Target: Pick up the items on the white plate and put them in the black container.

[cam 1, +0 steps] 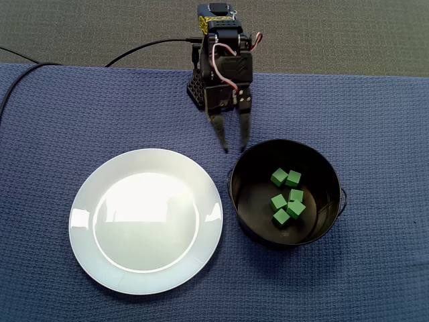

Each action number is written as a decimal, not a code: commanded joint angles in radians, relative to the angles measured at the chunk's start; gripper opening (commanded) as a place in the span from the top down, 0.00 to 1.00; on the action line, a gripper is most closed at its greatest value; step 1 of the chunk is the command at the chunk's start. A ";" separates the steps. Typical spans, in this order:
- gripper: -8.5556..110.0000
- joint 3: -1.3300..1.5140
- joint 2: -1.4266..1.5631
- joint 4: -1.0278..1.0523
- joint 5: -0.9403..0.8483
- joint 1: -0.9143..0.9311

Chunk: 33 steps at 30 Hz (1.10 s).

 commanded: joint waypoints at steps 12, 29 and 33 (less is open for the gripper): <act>0.93 0.302 0.038 0.500 -0.097 0.138; 0.91 0.307 0.040 0.726 -0.100 0.114; 0.89 0.307 0.040 0.726 -0.100 0.114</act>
